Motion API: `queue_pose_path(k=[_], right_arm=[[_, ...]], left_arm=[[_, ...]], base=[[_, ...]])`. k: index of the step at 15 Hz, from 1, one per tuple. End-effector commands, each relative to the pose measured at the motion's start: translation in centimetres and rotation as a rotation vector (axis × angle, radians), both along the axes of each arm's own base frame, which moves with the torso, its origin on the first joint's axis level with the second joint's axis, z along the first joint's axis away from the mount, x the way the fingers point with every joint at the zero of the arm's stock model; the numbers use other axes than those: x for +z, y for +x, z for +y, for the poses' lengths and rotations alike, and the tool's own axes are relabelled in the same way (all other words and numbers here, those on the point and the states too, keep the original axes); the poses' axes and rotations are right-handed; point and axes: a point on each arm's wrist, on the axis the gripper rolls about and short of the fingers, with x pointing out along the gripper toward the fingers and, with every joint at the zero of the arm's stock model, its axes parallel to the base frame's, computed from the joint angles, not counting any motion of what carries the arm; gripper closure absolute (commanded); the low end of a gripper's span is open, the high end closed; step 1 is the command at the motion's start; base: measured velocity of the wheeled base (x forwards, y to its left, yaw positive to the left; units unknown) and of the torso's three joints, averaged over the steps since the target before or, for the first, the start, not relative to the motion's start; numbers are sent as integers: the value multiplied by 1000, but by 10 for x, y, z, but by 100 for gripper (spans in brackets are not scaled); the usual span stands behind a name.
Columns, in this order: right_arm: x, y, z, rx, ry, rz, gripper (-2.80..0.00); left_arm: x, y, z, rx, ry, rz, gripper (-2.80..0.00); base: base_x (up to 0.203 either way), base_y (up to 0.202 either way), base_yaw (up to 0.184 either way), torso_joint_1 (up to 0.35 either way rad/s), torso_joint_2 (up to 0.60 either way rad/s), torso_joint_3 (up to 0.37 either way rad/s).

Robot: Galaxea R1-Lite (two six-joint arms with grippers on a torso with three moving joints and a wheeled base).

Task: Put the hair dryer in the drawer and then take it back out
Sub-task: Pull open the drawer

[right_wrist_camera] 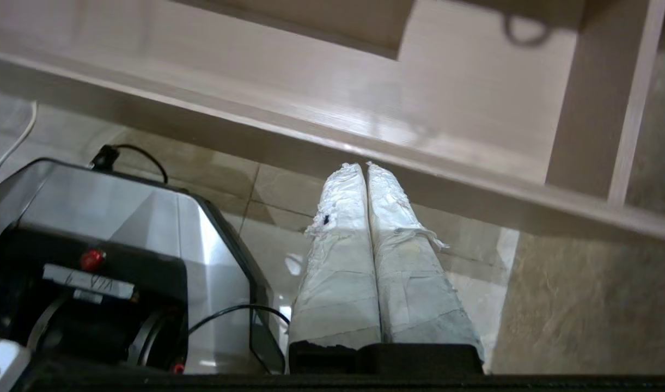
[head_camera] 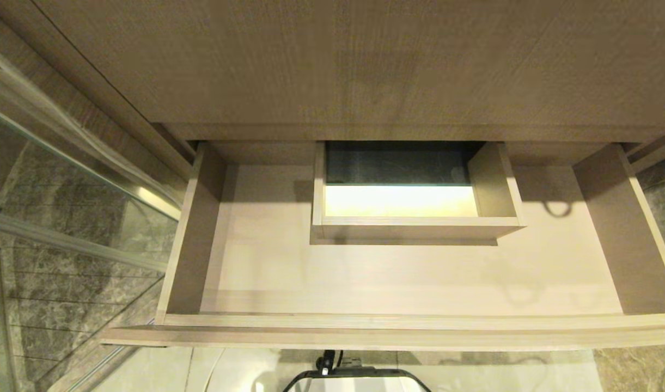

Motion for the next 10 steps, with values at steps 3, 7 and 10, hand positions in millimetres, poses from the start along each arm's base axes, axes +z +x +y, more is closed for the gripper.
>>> queue_pose_path(k=[3, 7, 10], right_arm=[[-30, 5, -5, -13, 78, -201, 0], [-52, 19, -2, 35, 120, -249, 0], [-55, 20, -2, 35, 145, -217, 0]], left_arm=[[0, 0, 0, 0, 0, 0, 0], [0, 0, 0, 0, 0, 1, 0], [0, 0, 0, 0, 0, 0, 0]], base=[[0, 0, 0, 0, 0, 0], [0, 0, 0, 0, 0, 0], [0, 0, 0, 0, 0, 0]])
